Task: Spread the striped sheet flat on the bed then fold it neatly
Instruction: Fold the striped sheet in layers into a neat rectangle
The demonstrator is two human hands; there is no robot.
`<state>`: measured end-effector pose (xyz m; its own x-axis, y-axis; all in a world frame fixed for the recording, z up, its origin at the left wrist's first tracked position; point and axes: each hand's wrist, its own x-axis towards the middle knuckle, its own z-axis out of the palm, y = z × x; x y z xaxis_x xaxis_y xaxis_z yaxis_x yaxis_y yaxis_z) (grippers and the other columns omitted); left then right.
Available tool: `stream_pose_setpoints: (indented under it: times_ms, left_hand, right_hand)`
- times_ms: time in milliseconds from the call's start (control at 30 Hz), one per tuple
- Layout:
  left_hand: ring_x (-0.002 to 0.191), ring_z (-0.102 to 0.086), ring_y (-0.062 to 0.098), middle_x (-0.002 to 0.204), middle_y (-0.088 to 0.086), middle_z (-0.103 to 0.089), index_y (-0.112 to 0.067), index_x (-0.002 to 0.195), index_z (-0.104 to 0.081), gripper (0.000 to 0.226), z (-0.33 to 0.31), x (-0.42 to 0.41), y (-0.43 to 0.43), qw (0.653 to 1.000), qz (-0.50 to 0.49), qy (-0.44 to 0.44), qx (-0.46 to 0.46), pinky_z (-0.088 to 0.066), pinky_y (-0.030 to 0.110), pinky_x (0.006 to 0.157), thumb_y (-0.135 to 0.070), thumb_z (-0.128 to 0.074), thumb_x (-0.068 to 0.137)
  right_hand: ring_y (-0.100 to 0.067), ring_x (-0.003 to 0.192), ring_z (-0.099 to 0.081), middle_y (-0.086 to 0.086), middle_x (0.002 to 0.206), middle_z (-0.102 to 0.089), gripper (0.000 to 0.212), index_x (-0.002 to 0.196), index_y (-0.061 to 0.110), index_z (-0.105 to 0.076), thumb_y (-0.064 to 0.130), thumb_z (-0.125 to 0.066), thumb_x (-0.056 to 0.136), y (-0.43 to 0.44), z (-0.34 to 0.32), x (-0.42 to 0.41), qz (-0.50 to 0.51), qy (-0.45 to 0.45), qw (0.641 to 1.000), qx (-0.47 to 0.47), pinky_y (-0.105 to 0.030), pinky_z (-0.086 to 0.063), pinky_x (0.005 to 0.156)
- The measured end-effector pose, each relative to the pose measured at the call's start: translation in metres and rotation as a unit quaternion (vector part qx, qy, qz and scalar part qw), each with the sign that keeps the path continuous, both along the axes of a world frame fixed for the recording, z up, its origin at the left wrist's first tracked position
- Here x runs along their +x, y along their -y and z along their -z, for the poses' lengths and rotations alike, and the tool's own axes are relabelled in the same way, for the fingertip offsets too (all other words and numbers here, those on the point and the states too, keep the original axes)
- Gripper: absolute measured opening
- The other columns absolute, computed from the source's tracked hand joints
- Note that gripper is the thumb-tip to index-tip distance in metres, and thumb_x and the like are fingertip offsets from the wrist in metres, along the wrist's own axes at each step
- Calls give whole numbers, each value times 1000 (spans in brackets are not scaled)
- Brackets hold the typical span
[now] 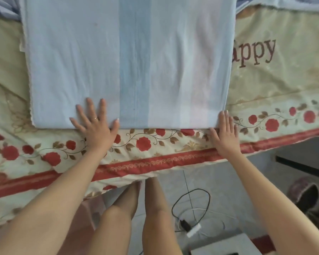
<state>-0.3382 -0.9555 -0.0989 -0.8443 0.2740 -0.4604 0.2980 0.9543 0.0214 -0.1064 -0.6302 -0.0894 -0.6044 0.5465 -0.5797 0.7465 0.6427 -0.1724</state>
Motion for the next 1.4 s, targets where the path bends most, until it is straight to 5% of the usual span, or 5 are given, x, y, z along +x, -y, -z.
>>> stream_pose_setpoints:
  times_ms: [367,733,1067,1267,1400]
  left_hand:
    - [141,-3,47,156,3,24,-22,150,16,88,-24,-31,62,969,-233,64,-58,-10,75,102,-70,-26,89]
    - [145,-12,27,158,8,-11,-14,141,-35,63,-56,-50,47,934,-315,-11,170,-8,52,116,-17,-59,83]
    - [76,-64,9,90,-3,-67,-23,95,-71,57,-71,-117,120,505,-553,308,587,-50,22,63,-57,-26,97]
    - [96,-53,16,108,-3,-53,-9,126,-49,71,-55,-121,113,839,-389,108,365,-39,25,76,-31,-83,68]
    - [114,-39,9,122,-8,-42,-12,130,-41,62,-60,-115,123,811,-346,41,469,-30,9,87,-10,-75,78]
  right_hand:
    - [-26,96,-58,-7,113,-56,62,130,6,-41,24,-73,79,-19,-40,-91,428,-87,884,-169,-39,-51,80]
    - [-31,95,-59,-5,100,-55,79,150,14,-10,14,-53,85,104,-168,-261,106,-108,980,-131,-40,-49,81]
    - [-31,121,-50,-13,146,-38,75,152,17,4,17,-44,95,330,-114,-339,-73,33,908,-412,-39,-37,104]
    - [-21,89,-61,1,88,-66,36,125,20,-52,12,-41,92,306,-67,-304,73,-170,956,-230,-36,-48,87]
    - [-21,114,-48,5,110,-54,38,122,17,-52,5,-46,87,259,-57,-290,111,-230,965,-53,-37,-32,103]
